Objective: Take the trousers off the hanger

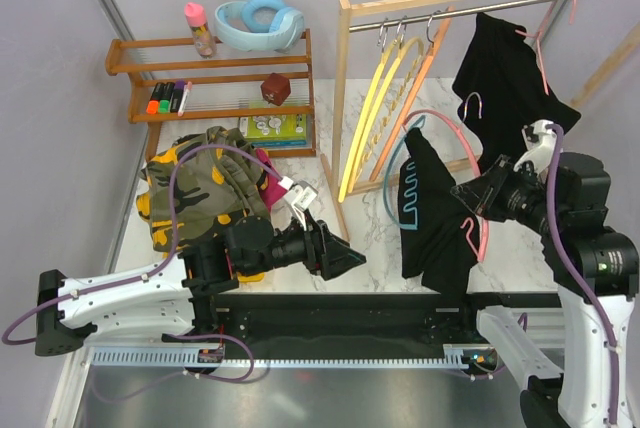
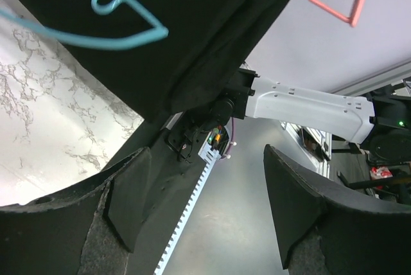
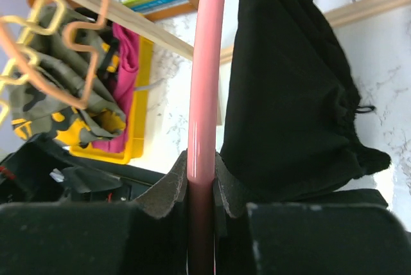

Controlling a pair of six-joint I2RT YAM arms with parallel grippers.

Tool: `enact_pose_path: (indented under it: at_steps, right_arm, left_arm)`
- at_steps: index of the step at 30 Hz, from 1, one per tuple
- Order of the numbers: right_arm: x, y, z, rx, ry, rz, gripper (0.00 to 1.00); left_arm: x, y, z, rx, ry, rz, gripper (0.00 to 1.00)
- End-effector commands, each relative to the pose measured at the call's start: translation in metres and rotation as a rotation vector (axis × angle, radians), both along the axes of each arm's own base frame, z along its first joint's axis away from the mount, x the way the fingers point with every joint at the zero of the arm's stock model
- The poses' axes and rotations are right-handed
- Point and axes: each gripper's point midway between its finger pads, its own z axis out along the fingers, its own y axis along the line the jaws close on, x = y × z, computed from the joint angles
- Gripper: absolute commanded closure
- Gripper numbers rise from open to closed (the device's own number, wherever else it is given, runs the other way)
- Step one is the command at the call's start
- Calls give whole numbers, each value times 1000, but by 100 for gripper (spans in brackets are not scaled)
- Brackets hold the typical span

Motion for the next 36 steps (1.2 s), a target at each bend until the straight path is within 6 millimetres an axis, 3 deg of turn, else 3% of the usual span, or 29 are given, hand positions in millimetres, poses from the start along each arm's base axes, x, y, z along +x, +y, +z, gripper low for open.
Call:
enact_pose_path:
  at_steps: [1, 5, 8, 12, 17, 18, 19, 20, 21, 22, 23, 24, 26, 27, 36]
  right_arm:
    - [-20, -6, 35, -20, -106, -15, 100]
    - [-45, -19, 45, -78, -99, -56, 100]
    - [-57, -26, 49, -95, -97, -96, 100]
    - [-70, -25, 42, -74, -73, -96, 100]
    - [-82, -8, 36, 8, -35, -32, 100]
    - [-85, -8, 35, 8, -34, -30, 100]
    - [-86, -9, 35, 6, -32, -31, 100]
    - [-89, -6, 36, 14, -34, -14, 100]
    - [-92, -4, 36, 26, -40, -8, 100]
    - [-93, -1, 34, 37, -29, 4, 100]
    - [-96, 3, 34, 50, -27, 27, 100]
    - [-99, 4, 34, 55, -31, 33, 100]
    - [-101, 4, 36, 52, -45, 39, 100]
    - [-102, 3, 36, 49, -53, 38, 100]
    - [-107, 6, 41, 50, -84, 62, 100]
  left_arm:
    - [-7, -4, 26, -43, -81, -60, 22]
    - [-14, -6, 33, -61, -140, -110, 23]
    - [-31, -13, 51, -98, -247, -183, 24]
    - [-82, -29, 82, -106, -493, -186, 21]
    - [-108, -56, 82, -23, -693, -115, 21]
    - [-110, -58, 92, -28, -698, -63, 20]
    - [-113, -71, 80, 12, -717, -54, 19]
    - [-112, -76, 79, 41, -757, -43, 18]
    - [-107, -80, 91, 51, -758, 0, 16]
    - [-108, -95, 75, 115, -781, 8, 15]
    - [-100, -96, 77, 157, -798, 59, 14]
    - [-95, -103, 90, 164, -799, 88, 12]
    - [-87, -118, 76, 243, -815, 76, 12]
    - [-85, -123, 86, 229, -810, 78, 12]
    - [-57, -151, 77, 323, -867, 111, 15]
